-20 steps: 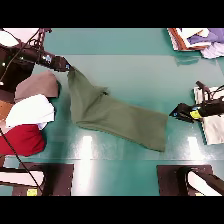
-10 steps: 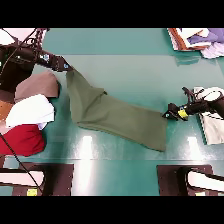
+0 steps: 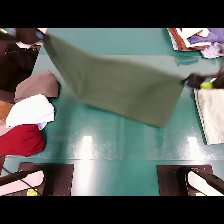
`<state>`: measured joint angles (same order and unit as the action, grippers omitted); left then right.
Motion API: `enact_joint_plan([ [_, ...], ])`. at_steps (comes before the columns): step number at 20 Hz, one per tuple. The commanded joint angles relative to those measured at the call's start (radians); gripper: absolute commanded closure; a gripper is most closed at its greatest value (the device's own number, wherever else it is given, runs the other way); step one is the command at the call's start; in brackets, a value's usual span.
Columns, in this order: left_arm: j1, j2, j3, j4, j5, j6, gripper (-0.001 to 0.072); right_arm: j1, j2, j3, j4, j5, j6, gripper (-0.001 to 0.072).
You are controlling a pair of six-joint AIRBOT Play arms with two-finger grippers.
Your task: Fold the shirts.
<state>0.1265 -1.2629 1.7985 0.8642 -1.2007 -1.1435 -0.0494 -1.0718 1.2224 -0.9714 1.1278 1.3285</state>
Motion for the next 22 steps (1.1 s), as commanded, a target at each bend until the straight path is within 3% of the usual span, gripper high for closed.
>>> enact_joint_plan([
  [1,0.014,0.153,0.094,0.003,0.077,-0.008,0.0679,0.0,0.117,0.253,-0.023,-0.006,-0.001,0.0695],
  [10,0.014,0.402,0.284,-0.027,0.215,-0.01,0.068,0.0,0.27,0.643,-0.314,0.056,0.09,0.0695],
  [16,0.014,0.371,0.217,-0.018,0.166,-0.044,0.068,0.0,0.099,0.881,-0.386,0.27,0.123,0.0695],
  [22,0.013,0.112,-0.031,-0.016,-0.007,-0.061,0.0679,0.003,-0.169,0.614,-0.383,0.346,0.123,0.0695],
])
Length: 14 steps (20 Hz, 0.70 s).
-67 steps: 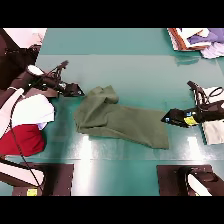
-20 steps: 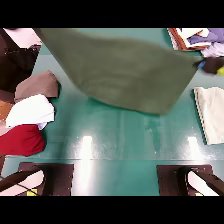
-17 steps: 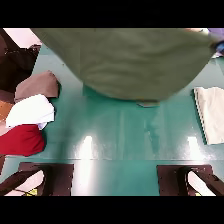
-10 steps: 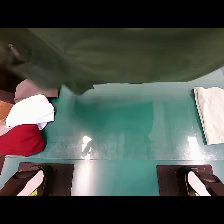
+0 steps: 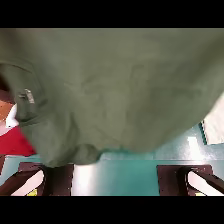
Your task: Fold the shirts.
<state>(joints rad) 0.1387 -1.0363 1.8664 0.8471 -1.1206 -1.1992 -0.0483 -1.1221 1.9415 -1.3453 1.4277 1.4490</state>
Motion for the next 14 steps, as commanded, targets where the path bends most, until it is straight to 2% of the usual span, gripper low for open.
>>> enact_joint_plan([
  [1,0.001,-0.171,-0.139,0.002,-0.092,-0.005,0.068,0.01,-0.167,-0.153,-0.01,0.032,0.002,0.0695],
  [4,-0.01,-0.362,-0.234,0.006,-0.054,0.013,0.068,0.046,-0.314,-0.266,-0.012,-0.077,0.002,0.0695],
  [8,-0.066,-0.593,-0.242,0.006,0.067,0.138,0.0679,0.084,-0.483,-0.285,-0.008,-0.275,0.013,0.0695],
  [12,-0.088,-0.68,-0.242,0.006,0.255,0.125,0.0678,0.113,-0.626,-0.169,-0.008,-0.274,0.028,0.0692],
  [13,-0.086,-0.68,-0.242,0.023,0.267,0.108,0.0653,0.113,-0.647,-0.143,-0.008,-0.271,0.029,0.0644],
  [14,-0.086,-0.679,-0.239,0.041,0.263,0.09,0.0384,0.113,-0.665,-0.115,-0.005,-0.26,0.029,0.0421],
])
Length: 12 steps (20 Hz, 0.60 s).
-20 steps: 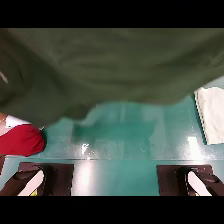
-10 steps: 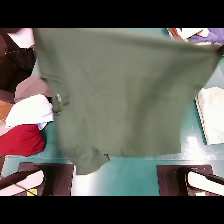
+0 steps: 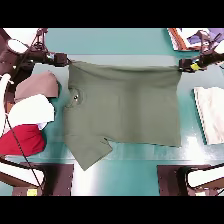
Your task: Fold the shirts.
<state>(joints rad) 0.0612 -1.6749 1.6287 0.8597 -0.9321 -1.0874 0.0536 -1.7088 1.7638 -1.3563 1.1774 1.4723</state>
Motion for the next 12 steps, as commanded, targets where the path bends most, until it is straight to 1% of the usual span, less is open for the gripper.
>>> enact_joint_plan([
  [1,-0.007,-0.04,0.006,0.062,0.043,-0.042,0.0141,0.011,-0.092,0.094,0.013,0.014,0.005,0.0324],
  [2,-0.002,-0.039,0.02,0.086,-0.011,-0.047,0.0161,0.011,-0.1,0.126,0.025,0.047,0.005,0.0324],
  [3,0.013,-0.038,0.043,0.106,-0.092,-0.051,0.0168,0.002,-0.1,0.151,0.029,0.094,0.005,0.0324],
  [5,0.062,-0.034,0.087,0.111,-0.296,-0.061,0.0169,-0.011,-0.092,0.183,0.029,0.217,-0.004,0.0324],
  [7,0.116,-0.031,0.093,0.113,-0.478,-0.086,0.0169,-0.031,-0.054,0.139,0.03,0.299,-0.018,0.0324],
  [8,0.139,-0.026,0.081,0.114,-0.535,-0.105,0.0169,-0.033,-0.024,0.092,0.031,0.315,-0.023,0.0324],
  [10,0.171,0.014,0.003,0.114,-0.571,-0.129,0.0169,-0.033,0.055,-0.046,0.031,0.328,-0.037,0.0324],
  [12,0.179,0.1,-0.14,0.145,-0.564,-0.129,0.017,-0.033,0.154,-0.211,0.116,0.325,-0.073,0.0324],
])
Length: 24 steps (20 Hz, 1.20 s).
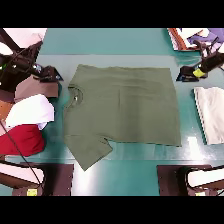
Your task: Fold the shirts.
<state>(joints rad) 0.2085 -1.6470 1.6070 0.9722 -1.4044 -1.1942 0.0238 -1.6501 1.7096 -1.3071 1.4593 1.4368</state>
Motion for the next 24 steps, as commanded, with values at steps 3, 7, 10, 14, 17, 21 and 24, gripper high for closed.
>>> enact_joint_plan([
  [3,0.031,0.263,-0.397,0.101,-0.004,-0.033,0.0169,-0.003,0.249,-0.392,0.225,0.041,-0.089,0.0324],
  [7,0.031,0.53,-0.772,0.116,0.063,-0.071,0.0168,-0.003,0.415,-0.579,0.267,0.035,-0.096,0.0324],
  [10,0.031,0.659,-0.961,0.121,0.088,-0.097,0.0168,-0.026,0.518,-0.657,0.267,0.032,-0.096,0.0324],
  [14,0.031,0.696,-1.077,0.121,0.138,-0.108,0.0168,-0.106,0.623,-0.708,0.268,0.033,-0.096,0.0324],
  [17,0.031,0.697,-1.135,0.108,0.196,-0.107,0.0168,-0.171,0.674,-0.724,0.268,0.033,-0.096,0.0324],
  [21,0.031,0.696,-1.198,-0.003,0.263,-0.042,0.0169,-0.23,0.704,-0.724,0.269,0.036,-0.096,0.0324],
  [24,0.031,0.695,-1.207,-0.04,0.297,-0.033,0.0313,-0.254,0.7,-0.725,0.265,0.041,-0.096,0.0324],
])
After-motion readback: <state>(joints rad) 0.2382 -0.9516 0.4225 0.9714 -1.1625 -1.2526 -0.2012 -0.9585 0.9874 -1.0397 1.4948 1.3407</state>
